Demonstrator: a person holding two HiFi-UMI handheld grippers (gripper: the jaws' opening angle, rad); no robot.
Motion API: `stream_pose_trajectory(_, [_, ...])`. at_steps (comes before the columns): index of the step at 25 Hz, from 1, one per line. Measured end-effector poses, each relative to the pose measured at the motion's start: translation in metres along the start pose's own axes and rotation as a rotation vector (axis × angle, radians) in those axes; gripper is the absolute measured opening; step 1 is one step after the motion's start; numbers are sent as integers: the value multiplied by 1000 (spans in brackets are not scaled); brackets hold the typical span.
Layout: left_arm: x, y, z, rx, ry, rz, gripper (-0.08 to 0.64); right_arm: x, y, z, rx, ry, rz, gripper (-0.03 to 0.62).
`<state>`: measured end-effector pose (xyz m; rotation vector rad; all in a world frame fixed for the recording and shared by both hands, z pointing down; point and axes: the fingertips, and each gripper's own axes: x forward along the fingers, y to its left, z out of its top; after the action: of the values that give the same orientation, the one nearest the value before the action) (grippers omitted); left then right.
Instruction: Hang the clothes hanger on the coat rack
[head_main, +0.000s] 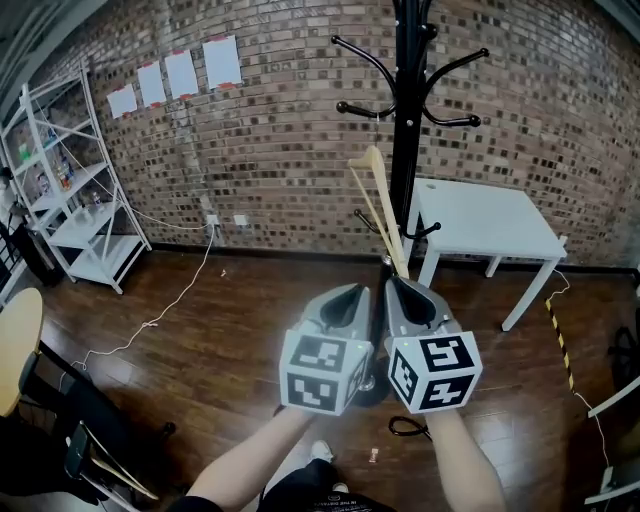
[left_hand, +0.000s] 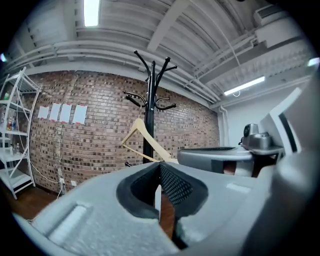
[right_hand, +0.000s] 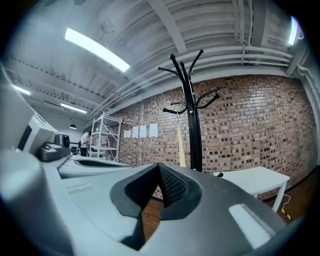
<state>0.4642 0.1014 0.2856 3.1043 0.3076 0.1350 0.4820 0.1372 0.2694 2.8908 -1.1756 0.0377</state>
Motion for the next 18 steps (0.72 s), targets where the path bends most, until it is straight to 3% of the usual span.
stream_pose_trajectory(8, [4, -21, -24, 38, 16, -14, 3, -21, -13, -30, -18, 11, -65, 0])
stream_pose_trajectory(18, [14, -27, -35, 38, 37, -30, 3, -18, -21, -44, 2, 36, -76, 0])
